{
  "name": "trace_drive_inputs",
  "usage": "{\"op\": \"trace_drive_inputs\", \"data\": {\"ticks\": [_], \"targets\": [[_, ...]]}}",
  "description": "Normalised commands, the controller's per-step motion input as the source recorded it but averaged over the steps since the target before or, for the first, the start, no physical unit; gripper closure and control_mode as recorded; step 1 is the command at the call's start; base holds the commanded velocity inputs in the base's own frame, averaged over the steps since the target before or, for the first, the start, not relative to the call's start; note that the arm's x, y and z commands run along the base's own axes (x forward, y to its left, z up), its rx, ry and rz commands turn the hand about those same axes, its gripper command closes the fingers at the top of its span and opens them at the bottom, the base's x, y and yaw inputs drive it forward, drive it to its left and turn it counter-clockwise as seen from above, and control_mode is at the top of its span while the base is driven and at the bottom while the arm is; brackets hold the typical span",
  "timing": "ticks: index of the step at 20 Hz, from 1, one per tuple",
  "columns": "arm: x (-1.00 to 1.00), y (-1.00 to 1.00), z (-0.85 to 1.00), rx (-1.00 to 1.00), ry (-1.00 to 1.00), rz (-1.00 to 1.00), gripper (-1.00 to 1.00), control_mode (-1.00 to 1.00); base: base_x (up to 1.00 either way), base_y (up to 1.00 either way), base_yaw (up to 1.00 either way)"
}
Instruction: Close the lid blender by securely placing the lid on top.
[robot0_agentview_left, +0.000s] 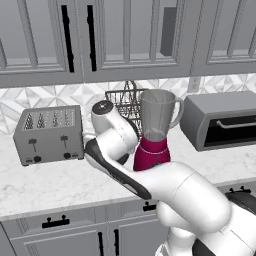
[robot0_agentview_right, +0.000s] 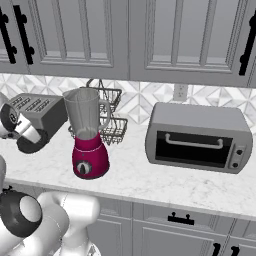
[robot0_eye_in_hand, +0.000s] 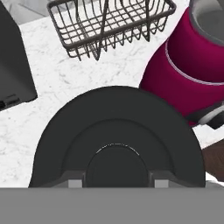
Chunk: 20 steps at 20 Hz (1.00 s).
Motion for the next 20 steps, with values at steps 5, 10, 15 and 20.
{"op": "trace_drive_inputs", "data": {"ticks": [5, 10, 15, 20], "targets": [[-0.05, 0.0, 0.77, -0.01, -0.03, 0.04, 1.0, -1.0, 0.0, 0.0, 0.0], [0.0, 0.0, 0.73, 0.0, -0.03, 0.01, 1.0, -1.0, 0.0, 0.0, 0.0], [0.0, 0.0, 0.63, 0.0, -0.08, 0.0, 1.0, -1.0, 0.0, 0.0, 0.0], [0.0, -0.04, 0.55, 0.0, -0.15, 0.0, 1.0, -1.0, 0.0, 0.0, 0.0]]}}
